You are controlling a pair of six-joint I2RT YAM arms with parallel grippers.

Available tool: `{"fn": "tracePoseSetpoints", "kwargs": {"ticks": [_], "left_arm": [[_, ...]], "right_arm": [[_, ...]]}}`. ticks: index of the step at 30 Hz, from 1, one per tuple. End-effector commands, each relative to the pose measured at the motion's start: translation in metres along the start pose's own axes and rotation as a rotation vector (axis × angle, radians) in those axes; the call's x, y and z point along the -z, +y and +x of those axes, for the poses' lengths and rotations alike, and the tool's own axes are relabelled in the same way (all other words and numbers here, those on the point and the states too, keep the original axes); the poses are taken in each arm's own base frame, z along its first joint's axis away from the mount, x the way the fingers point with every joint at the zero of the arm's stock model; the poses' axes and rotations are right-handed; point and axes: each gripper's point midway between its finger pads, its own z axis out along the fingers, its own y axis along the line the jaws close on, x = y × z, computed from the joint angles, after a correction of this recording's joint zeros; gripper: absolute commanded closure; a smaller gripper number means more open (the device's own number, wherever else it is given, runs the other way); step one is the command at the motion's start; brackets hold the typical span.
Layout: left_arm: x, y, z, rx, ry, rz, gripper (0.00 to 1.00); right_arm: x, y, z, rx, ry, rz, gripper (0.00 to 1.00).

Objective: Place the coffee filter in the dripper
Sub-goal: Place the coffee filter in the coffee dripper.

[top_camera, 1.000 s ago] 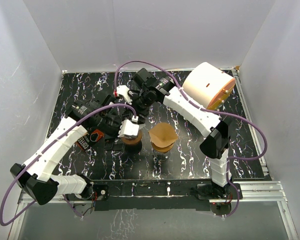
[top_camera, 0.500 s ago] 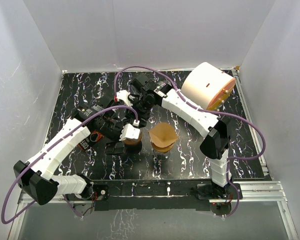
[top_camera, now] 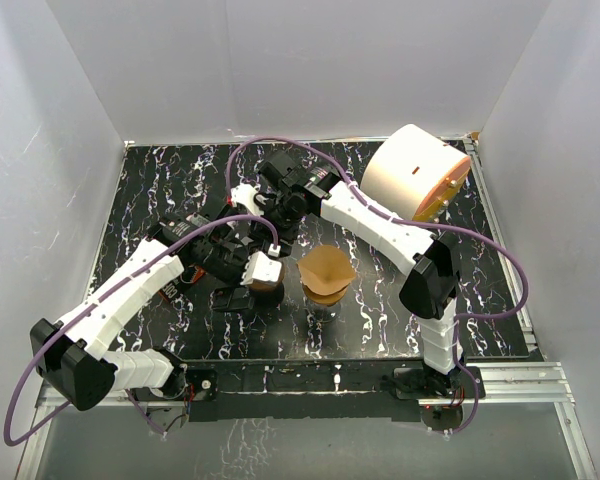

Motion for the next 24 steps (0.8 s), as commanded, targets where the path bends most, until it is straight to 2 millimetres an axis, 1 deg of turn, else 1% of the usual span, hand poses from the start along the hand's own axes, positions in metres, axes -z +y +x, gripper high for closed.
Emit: {"fn": "tracePoseSetpoints", "kwargs": {"ticks": [1,5,14,24], "left_arm": [[0.002,-0.006,0.0,0.008,-0.009,0.006,0.01],[0.009,-0.002,-0.005,-0.004,-0.009,-0.013,0.01],[0.024,0.006,-0.021,-0.024,-0.029,-0.057,0.01],[0.028,0.01,-0.026,-0.026,-0.035,-0.073,0.01]], "right_arm": [[0.009,0.003,-0.011,0.048,-0.032,0.027,0.48],[0.013,0.007,-0.02,0.055,-0.06,0.007,0.47],[0.022,0.017,-0.032,0.068,-0.098,-0.047,0.45],[0.026,0.021,-0.035,0.075,-0.111,-0.063,0.45]]}}
